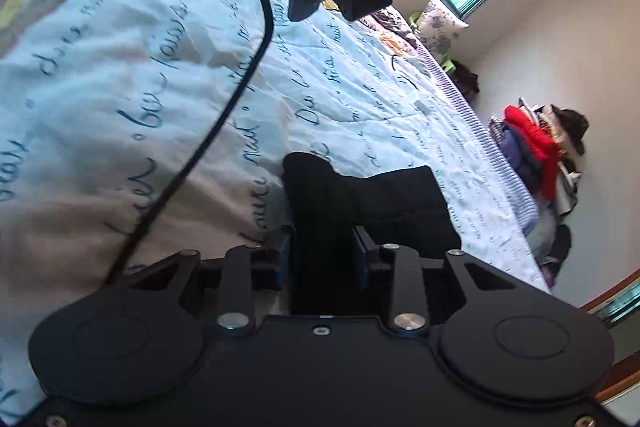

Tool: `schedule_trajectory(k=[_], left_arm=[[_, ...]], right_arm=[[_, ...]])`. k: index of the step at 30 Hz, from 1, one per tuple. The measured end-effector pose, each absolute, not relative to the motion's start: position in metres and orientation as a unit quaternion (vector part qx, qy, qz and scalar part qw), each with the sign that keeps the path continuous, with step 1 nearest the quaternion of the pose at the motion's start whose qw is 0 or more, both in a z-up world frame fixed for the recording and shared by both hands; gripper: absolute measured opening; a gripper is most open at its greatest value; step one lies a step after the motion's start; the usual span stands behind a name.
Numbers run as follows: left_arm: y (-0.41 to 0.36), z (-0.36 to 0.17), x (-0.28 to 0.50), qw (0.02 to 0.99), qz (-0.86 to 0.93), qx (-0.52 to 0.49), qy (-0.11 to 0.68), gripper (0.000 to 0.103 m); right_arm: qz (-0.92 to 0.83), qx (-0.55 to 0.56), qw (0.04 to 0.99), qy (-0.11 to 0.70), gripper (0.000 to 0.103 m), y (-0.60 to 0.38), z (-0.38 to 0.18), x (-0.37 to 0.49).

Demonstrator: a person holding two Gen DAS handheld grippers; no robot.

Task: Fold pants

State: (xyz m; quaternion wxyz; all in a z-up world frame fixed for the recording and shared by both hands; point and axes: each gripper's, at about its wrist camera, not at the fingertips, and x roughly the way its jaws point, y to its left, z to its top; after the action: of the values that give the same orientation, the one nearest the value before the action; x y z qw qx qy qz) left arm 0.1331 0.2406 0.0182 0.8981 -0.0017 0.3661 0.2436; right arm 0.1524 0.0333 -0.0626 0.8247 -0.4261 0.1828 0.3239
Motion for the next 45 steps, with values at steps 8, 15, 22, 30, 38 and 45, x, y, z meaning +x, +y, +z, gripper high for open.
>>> schedule_trajectory(k=[8, 15, 22, 30, 38, 45], left_arm=[[0.240, 0.010, 0.140, 0.900, 0.233, -0.013, 0.369, 0.102], [0.231, 0.010, 0.150, 0.902, 0.222, -0.013, 0.370, 0.102], [0.235, 0.008, 0.152, 0.896, 0.235, -0.001, 0.376, 0.102], [0.234, 0.013, 0.148, 0.898, 0.235, 0.001, 0.373, 0.102], [0.232, 0.016, 0.151, 0.903, 0.216, -0.010, 0.372, 0.102], [0.234, 0.011, 0.159, 0.903, 0.093, -0.145, 0.394, 0.102]], right_arm=[[0.367, -0.225, 0.868, 0.246, 0.016, 0.005, -0.028, 0.192], [0.372, -0.250, 0.854, 0.264, 0.033, 0.010, -0.049, 0.192], [0.383, -0.303, 0.842, 0.231, 0.008, 0.013, -0.037, 0.172], [0.365, -0.374, 0.829, 0.199, 0.007, 0.032, -0.042, 0.176], [0.343, -0.462, 0.798, 0.180, 0.044, 0.024, -0.049, 0.142], [0.321, -0.513, 0.785, 0.132, 0.024, 0.041, -0.072, 0.139]])
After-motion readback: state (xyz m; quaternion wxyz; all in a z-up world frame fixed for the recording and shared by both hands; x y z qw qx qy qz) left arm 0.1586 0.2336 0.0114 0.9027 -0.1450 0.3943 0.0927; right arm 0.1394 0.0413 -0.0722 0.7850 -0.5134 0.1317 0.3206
